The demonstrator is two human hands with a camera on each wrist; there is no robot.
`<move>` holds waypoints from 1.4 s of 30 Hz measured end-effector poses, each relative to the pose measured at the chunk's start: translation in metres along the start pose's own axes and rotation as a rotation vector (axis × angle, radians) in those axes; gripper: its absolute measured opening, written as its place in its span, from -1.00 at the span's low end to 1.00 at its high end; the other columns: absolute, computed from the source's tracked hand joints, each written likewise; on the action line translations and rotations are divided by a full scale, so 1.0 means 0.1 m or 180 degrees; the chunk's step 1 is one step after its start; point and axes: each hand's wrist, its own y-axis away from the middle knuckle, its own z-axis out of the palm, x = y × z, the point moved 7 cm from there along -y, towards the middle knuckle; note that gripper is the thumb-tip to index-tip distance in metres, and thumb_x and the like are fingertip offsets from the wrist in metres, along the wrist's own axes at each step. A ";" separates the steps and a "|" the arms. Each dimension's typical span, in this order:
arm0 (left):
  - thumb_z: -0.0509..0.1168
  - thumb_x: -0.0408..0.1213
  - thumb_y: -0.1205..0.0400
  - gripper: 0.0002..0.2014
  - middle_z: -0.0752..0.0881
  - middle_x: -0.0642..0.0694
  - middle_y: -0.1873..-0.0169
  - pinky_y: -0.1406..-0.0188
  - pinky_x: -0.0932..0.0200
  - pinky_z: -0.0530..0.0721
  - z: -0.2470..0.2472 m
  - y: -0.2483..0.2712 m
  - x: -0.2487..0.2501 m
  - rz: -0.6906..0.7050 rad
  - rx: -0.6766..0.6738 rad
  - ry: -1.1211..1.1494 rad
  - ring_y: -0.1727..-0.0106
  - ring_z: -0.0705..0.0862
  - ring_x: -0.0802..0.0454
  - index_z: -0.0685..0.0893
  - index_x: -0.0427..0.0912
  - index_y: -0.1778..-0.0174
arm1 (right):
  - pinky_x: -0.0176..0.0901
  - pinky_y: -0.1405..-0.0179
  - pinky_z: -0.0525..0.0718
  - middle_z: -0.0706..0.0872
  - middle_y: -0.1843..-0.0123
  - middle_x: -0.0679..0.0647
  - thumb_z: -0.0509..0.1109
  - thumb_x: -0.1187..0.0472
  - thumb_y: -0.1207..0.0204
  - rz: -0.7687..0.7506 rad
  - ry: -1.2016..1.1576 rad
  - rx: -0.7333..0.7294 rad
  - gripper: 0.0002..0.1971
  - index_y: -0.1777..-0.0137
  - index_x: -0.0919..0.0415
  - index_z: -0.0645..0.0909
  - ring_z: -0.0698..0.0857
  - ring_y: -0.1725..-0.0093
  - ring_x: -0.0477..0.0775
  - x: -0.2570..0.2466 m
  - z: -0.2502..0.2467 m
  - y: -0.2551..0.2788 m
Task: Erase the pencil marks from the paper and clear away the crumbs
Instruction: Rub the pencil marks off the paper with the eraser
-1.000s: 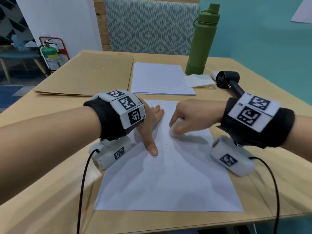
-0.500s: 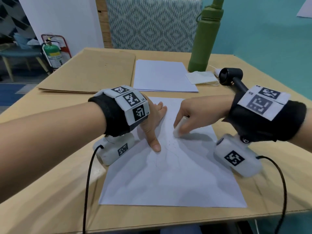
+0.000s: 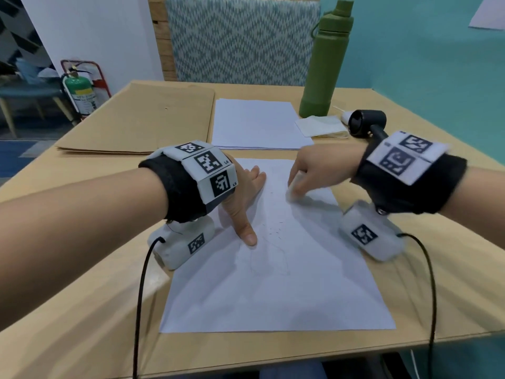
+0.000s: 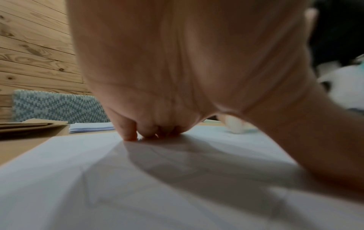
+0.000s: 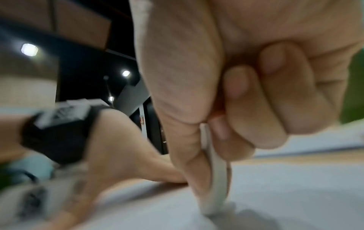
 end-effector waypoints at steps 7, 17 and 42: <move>0.37 0.33 -0.35 0.29 -0.42 -0.02 -0.62 -0.60 -0.07 0.03 0.02 -0.01 -0.01 -0.0006 -0.0079 -0.0025 -0.69 -0.13 0.00 -0.52 -0.12 -0.57 | -0.19 0.38 0.34 0.36 0.42 0.10 0.40 0.05 -0.40 -0.0439 -0.0029 -0.0392 -0.66 0.50 0.17 0.41 0.32 0.40 0.01 -0.23 0.27 0.22; 0.35 0.32 -0.38 0.26 -0.38 -0.04 -0.63 -0.58 -0.06 0.08 0.00 0.02 0.01 -0.0041 -0.0067 -0.0081 -0.69 -0.08 -0.01 -0.49 -0.14 -0.59 | -0.12 0.37 0.37 0.45 0.41 0.14 0.40 0.12 -0.41 -0.0177 -0.0092 -0.0047 -0.71 0.40 0.33 0.56 0.39 0.33 0.12 -0.17 0.16 0.09; 0.35 0.32 -0.37 0.27 -0.39 -0.04 -0.63 -0.57 -0.07 0.11 0.00 0.01 0.01 -0.0009 -0.0039 -0.0043 -0.69 -0.05 -0.06 -0.50 -0.14 -0.58 | -0.35 0.65 0.25 0.41 0.51 0.04 0.42 0.11 -0.40 0.0355 0.0051 -0.0003 -0.78 0.37 0.16 0.49 0.32 0.53 0.03 -0.12 0.02 0.00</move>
